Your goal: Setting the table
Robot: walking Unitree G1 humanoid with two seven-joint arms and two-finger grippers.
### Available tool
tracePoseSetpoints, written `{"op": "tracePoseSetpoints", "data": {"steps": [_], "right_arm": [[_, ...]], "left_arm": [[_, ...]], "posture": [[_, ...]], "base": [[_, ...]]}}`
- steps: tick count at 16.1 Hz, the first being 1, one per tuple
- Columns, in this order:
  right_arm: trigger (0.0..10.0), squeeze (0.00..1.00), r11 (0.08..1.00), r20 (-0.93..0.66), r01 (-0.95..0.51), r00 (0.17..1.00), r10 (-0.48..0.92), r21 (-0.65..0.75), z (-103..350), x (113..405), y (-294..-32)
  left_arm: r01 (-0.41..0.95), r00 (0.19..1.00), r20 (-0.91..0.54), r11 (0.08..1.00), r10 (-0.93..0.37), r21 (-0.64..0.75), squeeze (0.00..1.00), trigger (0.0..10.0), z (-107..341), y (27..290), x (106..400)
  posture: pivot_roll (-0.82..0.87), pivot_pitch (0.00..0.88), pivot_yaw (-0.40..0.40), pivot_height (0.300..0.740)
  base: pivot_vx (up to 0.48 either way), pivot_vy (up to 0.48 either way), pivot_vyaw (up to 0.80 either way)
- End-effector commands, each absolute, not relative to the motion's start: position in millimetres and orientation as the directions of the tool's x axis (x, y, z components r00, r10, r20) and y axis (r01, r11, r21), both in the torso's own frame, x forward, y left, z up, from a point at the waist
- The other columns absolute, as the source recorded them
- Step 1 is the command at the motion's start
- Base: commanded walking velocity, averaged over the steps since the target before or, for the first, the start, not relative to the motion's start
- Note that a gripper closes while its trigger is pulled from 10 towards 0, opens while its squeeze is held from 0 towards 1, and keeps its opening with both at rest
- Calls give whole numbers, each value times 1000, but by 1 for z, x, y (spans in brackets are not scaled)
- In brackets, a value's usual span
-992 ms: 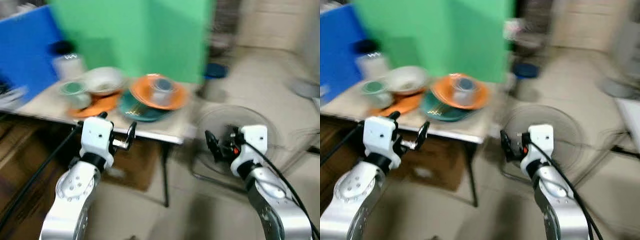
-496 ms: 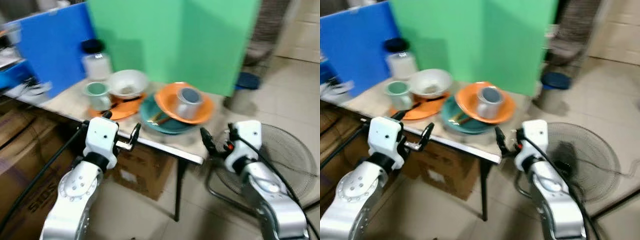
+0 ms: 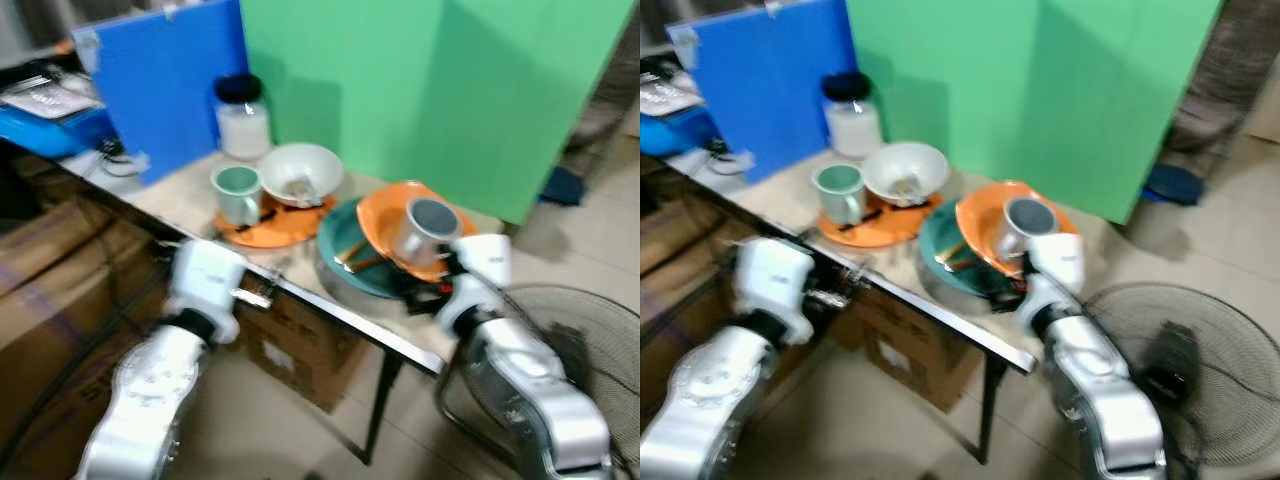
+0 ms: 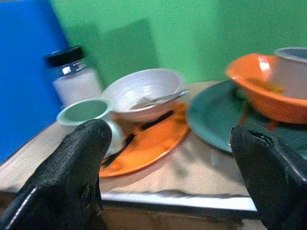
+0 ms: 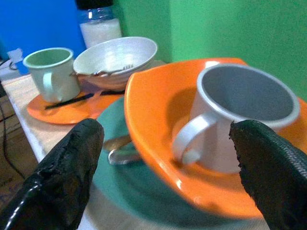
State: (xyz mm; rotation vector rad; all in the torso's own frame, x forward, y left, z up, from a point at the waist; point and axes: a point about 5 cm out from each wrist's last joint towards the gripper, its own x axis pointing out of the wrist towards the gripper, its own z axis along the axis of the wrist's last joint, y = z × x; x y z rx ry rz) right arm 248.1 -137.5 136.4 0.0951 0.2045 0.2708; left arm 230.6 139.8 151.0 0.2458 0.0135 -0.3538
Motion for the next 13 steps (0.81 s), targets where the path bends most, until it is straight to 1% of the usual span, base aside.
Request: {"op": "tracePoseSetpoints", "data": {"steps": [1, 5, 6, 7, 10, 11, 12, 13], "right_arm": [[10000, 0, 950, -164, -276, 940, 299, 146, 145, 253, -128], [10000, 0, 966, -190, -200, 955, 230, 164, 158, 263, -135], [10000, 1000, 971, -228, -168, 952, 204, 167, 160, 267, -137], [10000, 1000, 972, -229, -158, 953, 197, 176, 161, 267, -138], [10000, 1000, 972, -212, -125, 963, 167, 200, 172, 273, -141], [10000, 1000, 975, -226, -116, 961, 158, 190, 174, 274, -142], [10000, 1000, 982, -286, -88, 949, 134, 167, 174, 276, -143], [10000, 1000, 985, -317, -73, 941, 121, 157, 173, 278, -143]], "left_arm": [[334, 942, -56, 902, -332, 274, 0, 10000, 155, 146, 231], [402, 914, -54, 880, -402, 252, 0, 10000, 158, 140, 231], [457, 887, -48, 861, -458, 225, 0, 10000, 160, 136, 230], [473, 879, -49, 855, -474, 215, 0, 10000, 161, 135, 230], [604, 796, -52, 783, -603, 147, 0, 10000, 164, 125, 225], [632, 774, -54, 763, -631, 133, 0, 10000, 165, 122, 223], [692, 721, -68, 714, -689, 106, 0, 10000, 164, 118, 220], [714, 700, -78, 693, -710, 100, 0, 10000, 163, 116, 219]], "posture": [[163, 0, 15, 740], [163, 0, 16, 740], [165, 0, 16, 740], [165, 0, 16, 740], [163, 0, 15, 740], [162, 0, 14, 740], [158, 0, 14, 740], [153, 0, 16, 740]], "base": [[0, 0, 0], [0, 0, 0], [0, 0, 0], [0, 0, 0], [0, 0, 0], [0, 0, 0], [0, 0, 0], [0, 0, 0]]}}
